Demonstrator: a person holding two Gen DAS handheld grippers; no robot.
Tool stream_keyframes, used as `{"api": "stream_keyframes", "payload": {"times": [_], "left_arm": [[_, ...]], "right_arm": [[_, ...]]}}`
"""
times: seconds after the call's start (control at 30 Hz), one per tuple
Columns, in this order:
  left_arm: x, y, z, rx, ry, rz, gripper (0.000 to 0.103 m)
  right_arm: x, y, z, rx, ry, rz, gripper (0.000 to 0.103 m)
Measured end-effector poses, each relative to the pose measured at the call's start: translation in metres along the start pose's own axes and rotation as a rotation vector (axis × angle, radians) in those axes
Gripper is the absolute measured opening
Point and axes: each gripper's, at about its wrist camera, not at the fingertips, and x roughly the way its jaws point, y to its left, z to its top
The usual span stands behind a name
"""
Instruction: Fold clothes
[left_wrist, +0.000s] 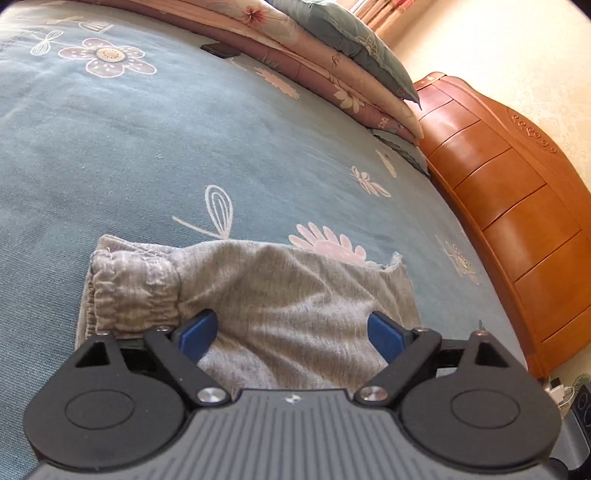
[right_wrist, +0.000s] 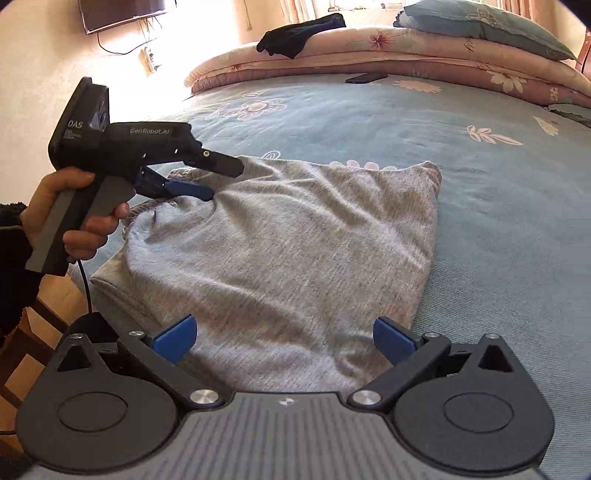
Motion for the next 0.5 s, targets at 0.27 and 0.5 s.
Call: {"api": "stream_keyframes", "payload": {"times": [0.27,0.5], "left_arm": [[-0.039,-0.044,-0.025,0.117,0.020,-0.024,0.093],[-0.053,-0.088,-0.075,0.341,0.066,-0.016,0.093]], "right_arm": [[0.010,-0.017,0.059,-0.088,-0.146,0.014,0.098],[0.066,-0.008,0.103,-0.130,-0.045,0.142,0.042]]}}
